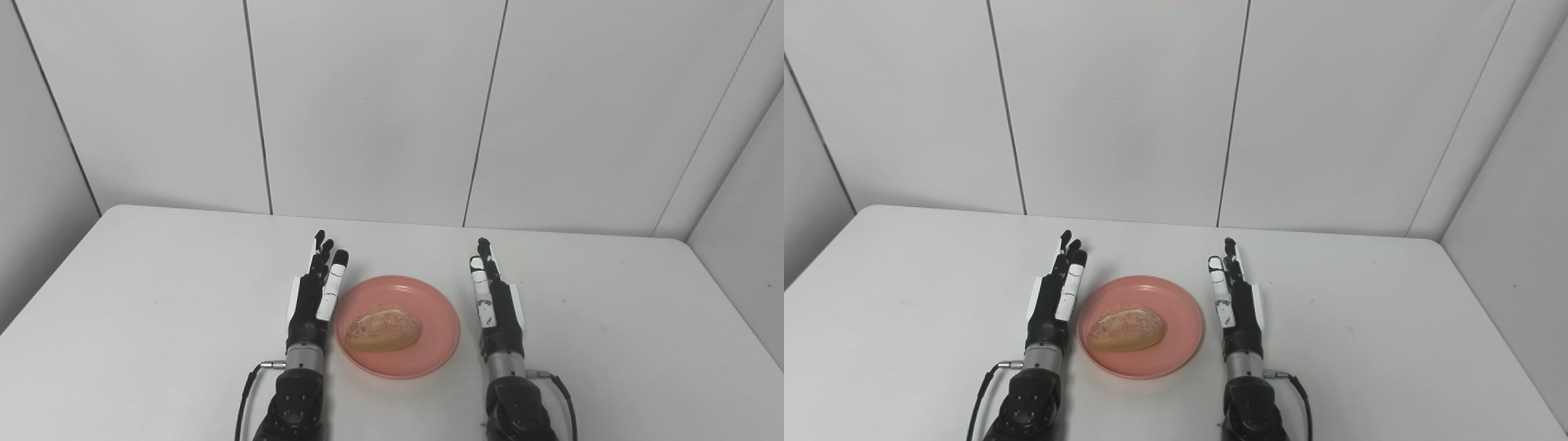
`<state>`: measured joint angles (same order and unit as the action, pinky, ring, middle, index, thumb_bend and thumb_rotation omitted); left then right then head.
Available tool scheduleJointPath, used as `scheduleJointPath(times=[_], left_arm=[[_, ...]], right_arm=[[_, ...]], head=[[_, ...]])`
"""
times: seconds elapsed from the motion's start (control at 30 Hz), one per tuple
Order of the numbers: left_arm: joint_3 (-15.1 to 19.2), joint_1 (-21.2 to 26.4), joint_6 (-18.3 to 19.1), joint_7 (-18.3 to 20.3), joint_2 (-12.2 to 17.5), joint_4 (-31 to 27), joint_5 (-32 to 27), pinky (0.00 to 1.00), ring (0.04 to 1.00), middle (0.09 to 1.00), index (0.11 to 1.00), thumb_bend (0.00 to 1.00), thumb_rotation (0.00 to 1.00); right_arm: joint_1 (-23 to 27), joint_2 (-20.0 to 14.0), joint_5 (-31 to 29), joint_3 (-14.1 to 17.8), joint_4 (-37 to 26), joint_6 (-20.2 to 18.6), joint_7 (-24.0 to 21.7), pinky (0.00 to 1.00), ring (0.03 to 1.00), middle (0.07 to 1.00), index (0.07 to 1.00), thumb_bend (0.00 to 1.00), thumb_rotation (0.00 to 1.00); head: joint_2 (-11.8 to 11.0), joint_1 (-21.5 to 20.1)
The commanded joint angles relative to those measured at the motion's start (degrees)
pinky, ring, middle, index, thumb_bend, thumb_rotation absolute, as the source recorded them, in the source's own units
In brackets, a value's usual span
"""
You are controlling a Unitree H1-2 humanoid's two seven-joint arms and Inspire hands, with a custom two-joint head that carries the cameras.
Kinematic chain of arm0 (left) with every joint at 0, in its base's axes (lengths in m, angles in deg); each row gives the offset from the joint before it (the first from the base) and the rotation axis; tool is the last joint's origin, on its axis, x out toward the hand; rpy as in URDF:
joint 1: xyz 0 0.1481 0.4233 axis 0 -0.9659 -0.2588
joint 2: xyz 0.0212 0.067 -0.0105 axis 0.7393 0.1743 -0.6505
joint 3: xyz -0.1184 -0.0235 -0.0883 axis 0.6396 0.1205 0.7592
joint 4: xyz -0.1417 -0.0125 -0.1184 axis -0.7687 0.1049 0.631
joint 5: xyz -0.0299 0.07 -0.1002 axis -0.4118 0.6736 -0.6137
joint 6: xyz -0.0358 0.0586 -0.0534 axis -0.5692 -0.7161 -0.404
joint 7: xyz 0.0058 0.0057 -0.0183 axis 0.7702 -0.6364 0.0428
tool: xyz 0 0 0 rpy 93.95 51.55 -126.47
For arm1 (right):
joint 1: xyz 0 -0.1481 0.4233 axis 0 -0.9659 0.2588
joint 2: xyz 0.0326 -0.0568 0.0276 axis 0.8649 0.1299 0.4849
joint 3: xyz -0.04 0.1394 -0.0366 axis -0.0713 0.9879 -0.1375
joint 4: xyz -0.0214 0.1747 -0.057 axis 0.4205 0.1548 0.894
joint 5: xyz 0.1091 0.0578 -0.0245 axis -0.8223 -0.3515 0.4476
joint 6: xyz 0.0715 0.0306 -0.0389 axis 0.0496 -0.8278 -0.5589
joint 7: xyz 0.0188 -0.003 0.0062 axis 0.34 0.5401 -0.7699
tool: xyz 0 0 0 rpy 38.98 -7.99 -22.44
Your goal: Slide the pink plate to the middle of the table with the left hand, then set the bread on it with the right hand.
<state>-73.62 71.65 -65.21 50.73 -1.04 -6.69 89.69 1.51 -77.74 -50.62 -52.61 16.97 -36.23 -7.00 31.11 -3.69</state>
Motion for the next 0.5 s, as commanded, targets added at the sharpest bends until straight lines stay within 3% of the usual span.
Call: scheduleJointPath(times=[0.0,0.47], left_arm=[[-0.5,-3.5,-0.2,-0.5,-0.4,1.8,0.8,1.00,1.000,0.975,0.974,0.81,0.97],[-0.6,-3.3,0.9,-0.1,-0.1,1.8,0.2,1.00,1.000,1.000,0.977,0.85,0.99]], right_arm=[[-3.1,0.2,-0.5,0.1,1.5,-0.7,-0.1,1.00,1.000,0.988,0.962,0.86,1.00],[-3.6,-0.1,-0.3,-0.1,0.5,-1.8,-0.1,1.00,1.000,0.996,0.971,0.86,1.00]], head=[[0.0,0.1],[0.0,0.3]])
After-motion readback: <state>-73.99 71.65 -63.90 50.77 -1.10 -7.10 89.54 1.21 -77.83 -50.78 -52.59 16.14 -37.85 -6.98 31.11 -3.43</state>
